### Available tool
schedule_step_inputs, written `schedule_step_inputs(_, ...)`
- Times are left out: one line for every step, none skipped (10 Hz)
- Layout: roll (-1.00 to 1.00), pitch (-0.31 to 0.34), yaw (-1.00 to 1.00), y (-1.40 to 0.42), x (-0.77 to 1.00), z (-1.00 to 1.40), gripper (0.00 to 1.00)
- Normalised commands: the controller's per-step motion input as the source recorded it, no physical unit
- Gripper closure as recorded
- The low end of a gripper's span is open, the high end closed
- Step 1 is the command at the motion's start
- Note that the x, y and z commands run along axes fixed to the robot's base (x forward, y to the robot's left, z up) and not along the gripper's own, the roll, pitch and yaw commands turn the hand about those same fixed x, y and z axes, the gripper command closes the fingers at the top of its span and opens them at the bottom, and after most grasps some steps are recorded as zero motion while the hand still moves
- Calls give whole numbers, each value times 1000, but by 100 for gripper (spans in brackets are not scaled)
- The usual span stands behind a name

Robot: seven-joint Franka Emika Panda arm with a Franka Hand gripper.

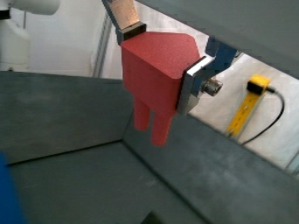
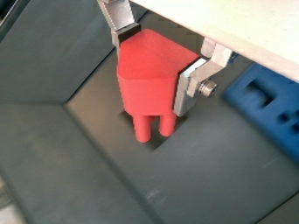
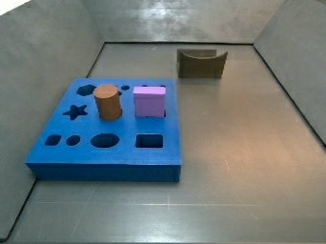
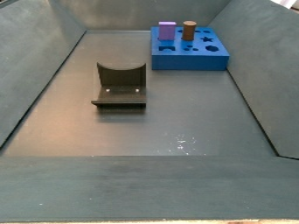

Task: Pick up the 3 prong object. Move up. Rotate the 3 prong object. Place the 3 prong object on the fixture. Regrasp the 3 prong object. Move to above the board. Insert the 3 prong object.
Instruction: Move to above the board, then insert the 3 prong object.

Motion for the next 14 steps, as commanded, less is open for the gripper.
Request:
schedule_step_inputs(-1000, -244, -134, -1000, -380, 71, 100)
schedule_step_inputs(-1000, -245, -147, -1000, -390, 71, 100)
schedule_step_inputs(-1000, -249, -162, -1000, -411, 72, 100)
schedule_step_inputs(-1000, -249, -168, -1000, -419, 69, 100)
schedule_step_inputs(-1000, -256, -177, -1000, -458, 71, 100)
schedule_step_inputs(-971, -250, -174, -998, -474, 69, 100)
schedule_step_inputs(-644, -181, -108, -566, -315, 37, 100)
schedule_step_inputs(-457, -126, -66, -317, -199, 18, 100)
schedule_step_inputs(-316, -71, -43, -180, -121, 13, 100)
schedule_step_inputs(-212, -42, -29, -104, -73, 8, 100)
schedule_step_inputs(-1, 0, 0, 20, 0, 0, 100)
schedule_step_inputs(0, 0, -111, 0, 0, 0, 100)
schedule_step_inputs(-13, -37, -251, 83, -29, -20, 100)
schedule_step_inputs(-79, -120, -429, 131, -134, -197, 100)
